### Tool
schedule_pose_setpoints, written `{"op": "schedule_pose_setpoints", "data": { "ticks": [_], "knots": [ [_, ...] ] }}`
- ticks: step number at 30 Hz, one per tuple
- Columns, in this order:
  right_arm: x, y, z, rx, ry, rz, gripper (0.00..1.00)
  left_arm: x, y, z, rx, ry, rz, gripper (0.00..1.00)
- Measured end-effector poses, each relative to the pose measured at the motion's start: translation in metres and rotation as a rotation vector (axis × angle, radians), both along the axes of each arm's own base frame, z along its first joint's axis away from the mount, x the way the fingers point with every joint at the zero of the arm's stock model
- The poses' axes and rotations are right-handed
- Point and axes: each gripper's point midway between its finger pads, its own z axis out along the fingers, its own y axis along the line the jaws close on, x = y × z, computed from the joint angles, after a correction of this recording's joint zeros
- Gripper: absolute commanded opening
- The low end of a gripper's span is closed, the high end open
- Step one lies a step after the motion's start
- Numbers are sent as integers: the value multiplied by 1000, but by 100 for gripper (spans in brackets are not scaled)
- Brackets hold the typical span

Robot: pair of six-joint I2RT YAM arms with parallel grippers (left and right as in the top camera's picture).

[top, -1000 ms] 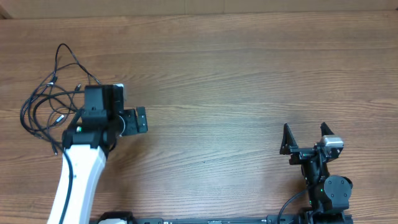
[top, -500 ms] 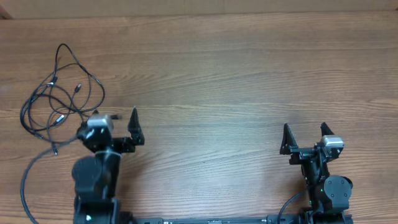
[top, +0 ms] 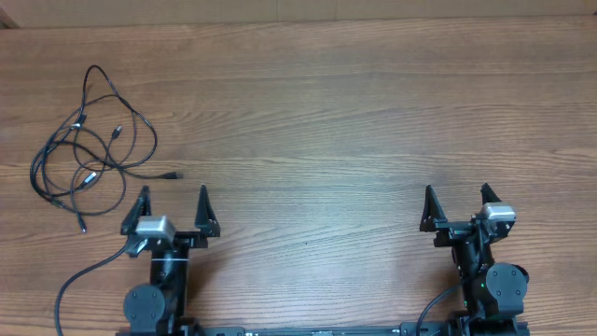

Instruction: Untangle cables

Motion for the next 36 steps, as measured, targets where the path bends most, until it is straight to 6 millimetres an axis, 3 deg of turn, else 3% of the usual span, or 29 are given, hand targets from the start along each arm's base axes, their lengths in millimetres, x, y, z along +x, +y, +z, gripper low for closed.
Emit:
{"op": "schedule_pose_setpoints", "data": {
  "ticks": [4, 5, 36],
  "knots": [
    [0, 0, 0, 0, 0, 0, 100, 2, -4, -48, 2, 193, -23, 100],
    [0, 0, 0, 0, 0, 0, 100, 1, -6, -52, 2, 210, -32, 100],
    [0, 0, 0, 0, 0, 0, 100, 1, -8, -52, 2, 210, -46, 100]
  ]
}}
